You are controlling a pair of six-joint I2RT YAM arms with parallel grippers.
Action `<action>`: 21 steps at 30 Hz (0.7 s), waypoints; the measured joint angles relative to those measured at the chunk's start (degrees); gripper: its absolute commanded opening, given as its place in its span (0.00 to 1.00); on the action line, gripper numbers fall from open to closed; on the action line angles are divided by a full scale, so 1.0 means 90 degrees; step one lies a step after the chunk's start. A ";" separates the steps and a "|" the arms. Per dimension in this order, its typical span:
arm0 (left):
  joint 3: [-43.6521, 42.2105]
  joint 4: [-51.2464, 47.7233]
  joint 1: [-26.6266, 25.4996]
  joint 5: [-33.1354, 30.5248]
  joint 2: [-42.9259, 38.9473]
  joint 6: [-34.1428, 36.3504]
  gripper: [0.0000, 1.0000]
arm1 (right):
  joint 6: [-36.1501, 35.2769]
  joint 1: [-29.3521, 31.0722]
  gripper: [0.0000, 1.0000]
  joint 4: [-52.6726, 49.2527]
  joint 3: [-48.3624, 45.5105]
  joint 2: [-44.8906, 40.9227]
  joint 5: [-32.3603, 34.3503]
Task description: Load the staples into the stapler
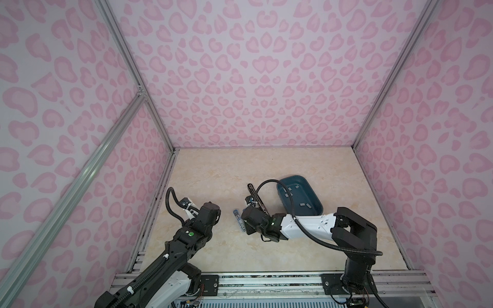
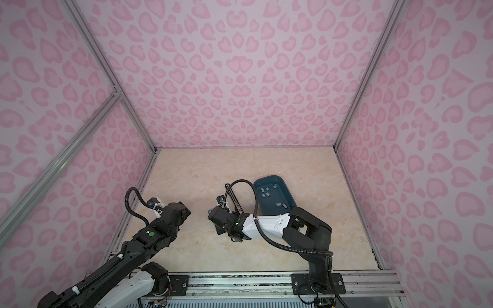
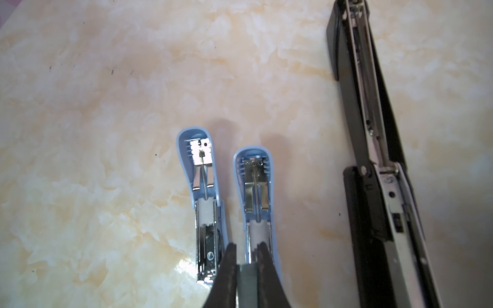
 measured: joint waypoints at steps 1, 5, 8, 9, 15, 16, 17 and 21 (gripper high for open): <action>0.0000 0.0002 0.0000 0.0002 0.0000 0.0007 0.96 | -0.0087 0.0000 0.12 -0.0051 0.0044 -0.0005 0.0032; 0.0000 0.0002 0.0000 0.0015 -0.0012 0.0049 0.96 | -0.0369 -0.0007 0.13 -0.0452 0.0219 -0.0170 0.0083; 0.0000 0.0002 0.0000 0.0024 -0.0056 0.0056 0.96 | -0.0491 -0.0007 0.13 -0.0610 0.0250 -0.0289 0.0095; 0.0000 0.0002 0.0000 0.0024 -0.0078 0.0056 0.96 | -0.0544 -0.0010 0.13 -0.0646 0.0238 -0.0311 0.0092; -0.0015 0.0126 0.0000 0.0029 -0.0117 0.0102 0.96 | -0.0648 -0.0007 0.13 -0.0488 -0.0155 -0.0381 0.0024; -0.0017 0.0129 0.0000 0.0044 -0.0095 0.0102 0.96 | -0.0651 -0.0007 0.13 -0.0444 -0.0194 -0.0384 0.0022; -0.0017 0.0141 0.0000 0.0051 -0.0049 0.0102 0.96 | -0.0648 -0.0007 0.13 -0.0444 -0.0202 -0.0367 0.0024; 0.0010 0.0158 0.0000 0.0119 0.0192 0.0102 0.96 | -0.0648 -0.0007 0.13 -0.0372 -0.0097 -0.0199 0.0024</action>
